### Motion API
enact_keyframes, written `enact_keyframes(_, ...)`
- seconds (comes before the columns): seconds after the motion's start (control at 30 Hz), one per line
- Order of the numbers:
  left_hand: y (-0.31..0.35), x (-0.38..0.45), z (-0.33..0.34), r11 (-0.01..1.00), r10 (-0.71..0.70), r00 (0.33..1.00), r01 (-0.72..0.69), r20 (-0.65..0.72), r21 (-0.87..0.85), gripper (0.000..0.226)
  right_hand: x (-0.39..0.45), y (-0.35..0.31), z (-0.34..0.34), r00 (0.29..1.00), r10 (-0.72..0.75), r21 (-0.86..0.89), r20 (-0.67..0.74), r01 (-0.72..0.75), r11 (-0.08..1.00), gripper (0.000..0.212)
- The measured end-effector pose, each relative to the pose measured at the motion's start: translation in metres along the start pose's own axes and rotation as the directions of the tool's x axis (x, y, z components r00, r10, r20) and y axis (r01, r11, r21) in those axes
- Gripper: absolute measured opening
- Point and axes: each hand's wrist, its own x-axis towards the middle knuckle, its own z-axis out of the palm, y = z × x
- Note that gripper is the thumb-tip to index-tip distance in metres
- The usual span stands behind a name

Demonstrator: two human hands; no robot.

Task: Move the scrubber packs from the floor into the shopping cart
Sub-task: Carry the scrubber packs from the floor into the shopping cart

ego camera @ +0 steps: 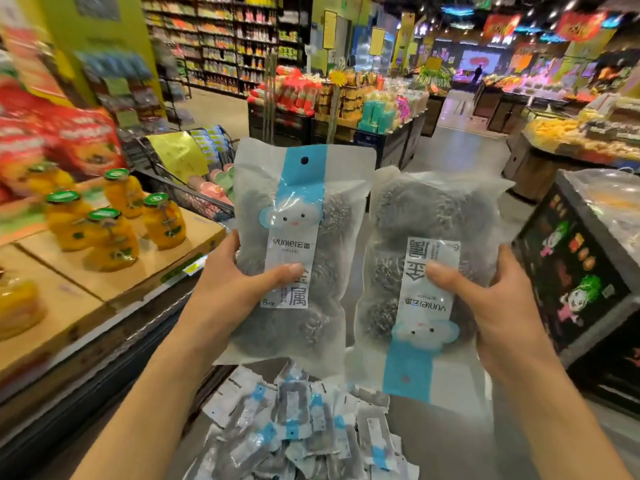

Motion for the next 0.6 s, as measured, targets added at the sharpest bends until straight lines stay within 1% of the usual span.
enact_keyframes(0.1,0.002,-0.070,-0.032,1.000,0.007,0.987,-0.004,-0.158,0.016,0.082,-0.025,-0.003,0.018,0.988,0.008,0.035,0.157,-0.013,0.999,0.051)
enact_keyframes(0.17,0.008,-0.115,-0.051,0.999,0.004,0.972,0.004,-0.237,0.033,0.080,-0.046,-0.006,0.035,0.967,0.016,0.060,0.256,-0.032,0.998,0.051)
enact_keyframes(0.23,0.018,-0.172,-0.082,0.997,0.022,0.928,0.006,-0.372,0.075,0.081,-0.077,-0.010,0.062,0.929,0.011,0.095,0.369,-0.049,0.994,0.056)
enact_keyframes(0.3,0.027,-0.229,-0.112,0.994,0.040,0.857,0.019,-0.514,0.108,0.084,-0.111,-0.017,0.091,0.879,-0.001,0.135,0.476,-0.072,0.988,0.055)
enact_keyframes(0.37,0.034,-0.289,-0.138,0.994,0.042,0.774,0.034,-0.632,0.108,0.085,-0.147,-0.027,0.121,0.810,0.005,0.147,0.586,-0.113,0.983,0.054)
enact_keyframes(0.43,0.041,-0.348,-0.157,0.994,0.041,0.703,0.047,-0.710,0.103,0.080,-0.187,-0.036,0.149,0.739,0.002,0.148,0.673,-0.138,0.979,0.057)
enact_keyframes(0.5,0.045,-0.404,-0.174,0.994,0.034,0.619,0.060,-0.785,0.091,0.076,-0.231,-0.047,0.176,0.659,-0.011,0.154,0.752,-0.160,0.975,0.058)
enact_keyframes(0.53,0.045,-0.432,-0.184,0.994,0.030,0.578,0.068,-0.816,0.085,0.077,-0.254,-0.052,0.189,0.619,-0.016,0.155,0.785,-0.172,0.973,0.057)
enact_keyframes(0.6,0.044,-0.484,-0.202,0.994,0.026,0.518,0.081,-0.855,0.080,0.084,-0.302,-0.063,0.208,0.545,-0.018,0.145,0.838,-0.191,0.971,0.055)
